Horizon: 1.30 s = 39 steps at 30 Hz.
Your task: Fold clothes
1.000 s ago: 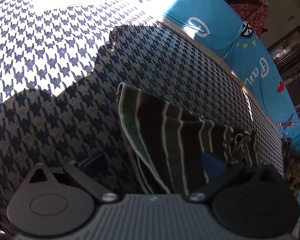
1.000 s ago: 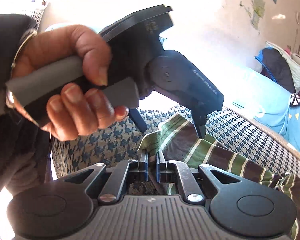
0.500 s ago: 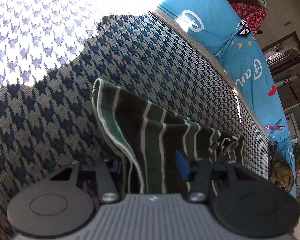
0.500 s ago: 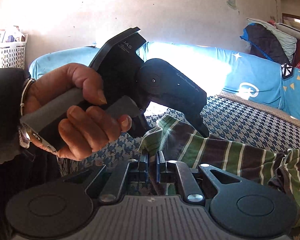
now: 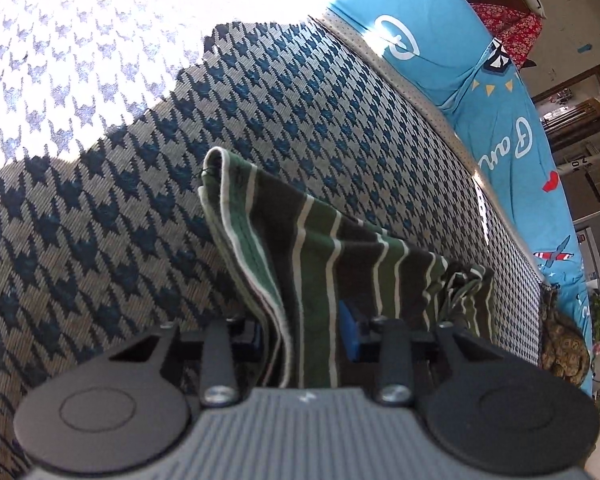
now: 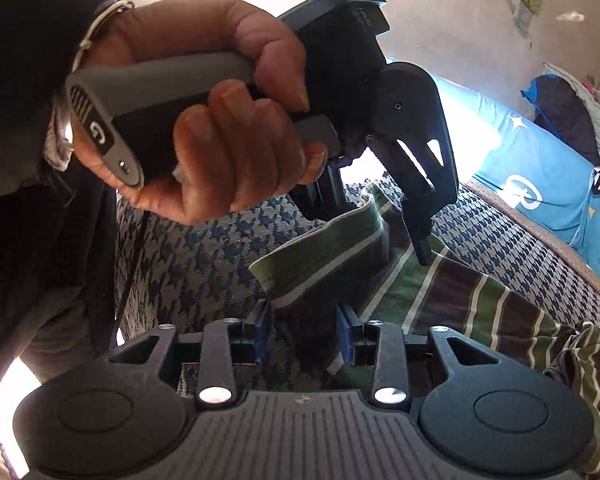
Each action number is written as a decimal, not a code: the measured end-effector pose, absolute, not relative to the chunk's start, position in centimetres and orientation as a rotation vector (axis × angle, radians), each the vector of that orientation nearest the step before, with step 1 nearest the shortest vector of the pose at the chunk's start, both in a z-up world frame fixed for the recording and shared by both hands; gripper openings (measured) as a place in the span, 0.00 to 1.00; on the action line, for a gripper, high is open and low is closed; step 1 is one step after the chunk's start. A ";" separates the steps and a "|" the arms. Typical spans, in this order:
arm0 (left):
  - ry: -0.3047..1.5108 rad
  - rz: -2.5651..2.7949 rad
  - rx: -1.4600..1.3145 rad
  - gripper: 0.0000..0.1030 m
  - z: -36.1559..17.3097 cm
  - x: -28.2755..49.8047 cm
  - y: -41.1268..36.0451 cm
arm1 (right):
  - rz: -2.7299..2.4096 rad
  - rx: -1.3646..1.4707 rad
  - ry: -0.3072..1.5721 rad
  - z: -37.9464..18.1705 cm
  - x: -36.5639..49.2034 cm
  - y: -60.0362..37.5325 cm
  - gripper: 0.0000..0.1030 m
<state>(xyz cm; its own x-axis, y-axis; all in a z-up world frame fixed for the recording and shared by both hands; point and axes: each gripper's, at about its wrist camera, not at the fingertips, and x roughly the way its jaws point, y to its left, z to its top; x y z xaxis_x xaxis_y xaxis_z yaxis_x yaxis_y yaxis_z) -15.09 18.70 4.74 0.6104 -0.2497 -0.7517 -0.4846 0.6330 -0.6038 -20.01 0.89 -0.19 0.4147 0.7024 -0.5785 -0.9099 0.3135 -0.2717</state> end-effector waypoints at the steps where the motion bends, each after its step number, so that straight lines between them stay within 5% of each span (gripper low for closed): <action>1: 0.936 0.159 -0.913 0.31 4.7 -15.1 18.8 | 1.096 -0.634 0.378 -0.4 -20.2 1.0 0.38; 10: 0.930 0.167 -0.925 0.31 4.5 -15.2 19.1 | 1.038 -0.744 0.227 -1.9 -21.1 2.2 0.44; 12: 0.920 0.185 -0.905 0.32 4.6 -15.0 19.3 | 1.022 -0.749 0.221 -2.0 -21.2 2.3 0.36; 13: 0.914 0.196 -0.894 0.34 4.6 -14.8 19.4 | 1.011 -0.752 0.222 -2.0 -21.2 2.3 0.16; 14: 0.909 0.201 -0.893 0.34 4.6 -14.7 19.5 | 0.998 -0.755 0.227 -2.0 -21.0 2.2 0.09; 21: 0.884 0.217 -0.878 0.38 4.6 -13.9 19.4 | 0.972 -0.708 0.206 -0.8 -20.2 0.8 0.07; 29: 0.842 0.268 -0.875 0.09 4.6 -13.8 18.9 | 0.968 -0.679 0.181 0.5 -21.8 -0.4 0.06; 39: 0.718 0.230 -0.875 0.07 7.9 -12.1 15.4 | 0.866 -0.631 0.129 2.2 -21.4 -2.8 0.06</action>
